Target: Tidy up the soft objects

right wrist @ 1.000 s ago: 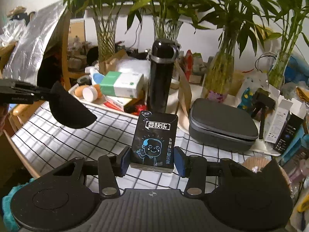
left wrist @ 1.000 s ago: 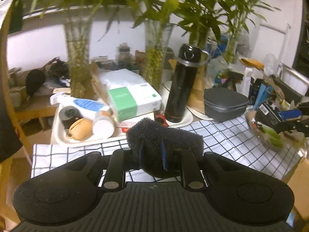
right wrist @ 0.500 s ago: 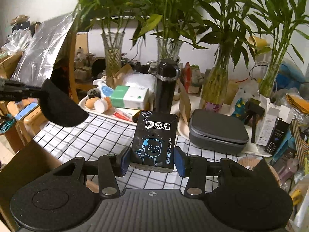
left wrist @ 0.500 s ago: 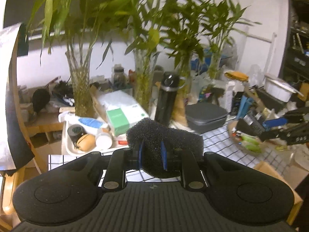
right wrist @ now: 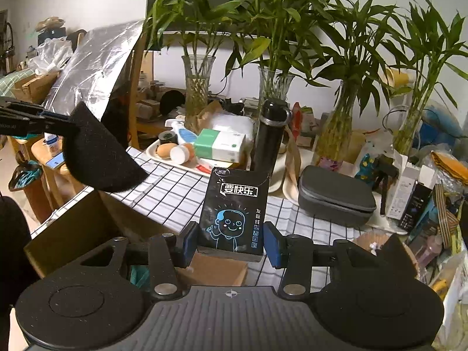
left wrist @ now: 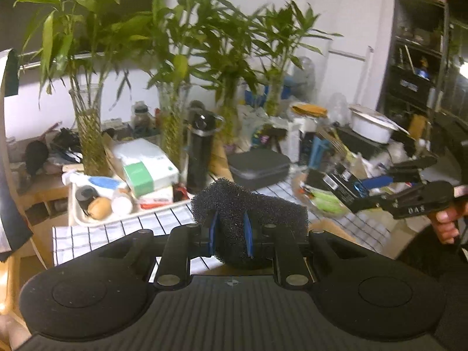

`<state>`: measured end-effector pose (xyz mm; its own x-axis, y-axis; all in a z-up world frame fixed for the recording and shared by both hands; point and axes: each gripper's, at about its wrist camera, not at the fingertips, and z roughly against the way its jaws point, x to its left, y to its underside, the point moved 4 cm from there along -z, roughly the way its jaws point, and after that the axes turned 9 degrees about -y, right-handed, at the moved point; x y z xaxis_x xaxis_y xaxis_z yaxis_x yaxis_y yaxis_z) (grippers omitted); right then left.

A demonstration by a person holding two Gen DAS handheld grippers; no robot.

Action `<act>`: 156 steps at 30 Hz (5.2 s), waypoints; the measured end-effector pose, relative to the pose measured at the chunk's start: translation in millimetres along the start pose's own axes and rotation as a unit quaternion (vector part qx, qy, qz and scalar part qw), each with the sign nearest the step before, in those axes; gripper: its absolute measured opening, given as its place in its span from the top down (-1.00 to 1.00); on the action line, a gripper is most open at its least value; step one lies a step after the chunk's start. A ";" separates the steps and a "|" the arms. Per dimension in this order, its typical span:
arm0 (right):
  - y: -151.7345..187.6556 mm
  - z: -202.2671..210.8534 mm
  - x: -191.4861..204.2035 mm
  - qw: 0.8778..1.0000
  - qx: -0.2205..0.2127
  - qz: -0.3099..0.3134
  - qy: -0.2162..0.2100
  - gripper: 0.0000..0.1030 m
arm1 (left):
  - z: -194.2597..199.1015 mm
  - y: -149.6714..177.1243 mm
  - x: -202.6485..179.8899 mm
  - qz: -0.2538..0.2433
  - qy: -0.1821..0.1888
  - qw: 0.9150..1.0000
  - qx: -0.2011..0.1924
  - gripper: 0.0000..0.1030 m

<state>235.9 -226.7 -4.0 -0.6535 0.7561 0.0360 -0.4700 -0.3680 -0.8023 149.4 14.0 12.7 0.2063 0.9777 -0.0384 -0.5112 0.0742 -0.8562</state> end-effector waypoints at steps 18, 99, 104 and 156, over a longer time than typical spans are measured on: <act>37.7 30.3 32.1 1.000 0.003 -0.027 -0.014 0.03 | 7.8 62.9 -28.4 -0.010 -0.006 0.997 0.070 -0.27; 100.9 15.0 93.0 0.979 0.131 -0.113 0.107 -1.00 | 26.3 101.9 -64.3 0.015 -0.161 0.973 0.163 -1.00; 100.8 15.2 91.5 0.979 0.132 -0.114 0.106 -1.00 | 25.2 101.3 -64.2 0.016 -0.165 0.972 0.167 -1.00; 104.8 10.6 87.4 0.978 0.142 -0.109 0.107 -1.00 | 21.1 102.9 -65.3 0.004 -0.179 0.968 0.176 -1.00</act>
<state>123.2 -205.0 -78.6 -0.3941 0.9183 0.0376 -0.7503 -0.2978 -0.5902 65.7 -38.1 -62.0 -0.0697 0.9792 0.1904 -0.7774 0.0663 -0.6255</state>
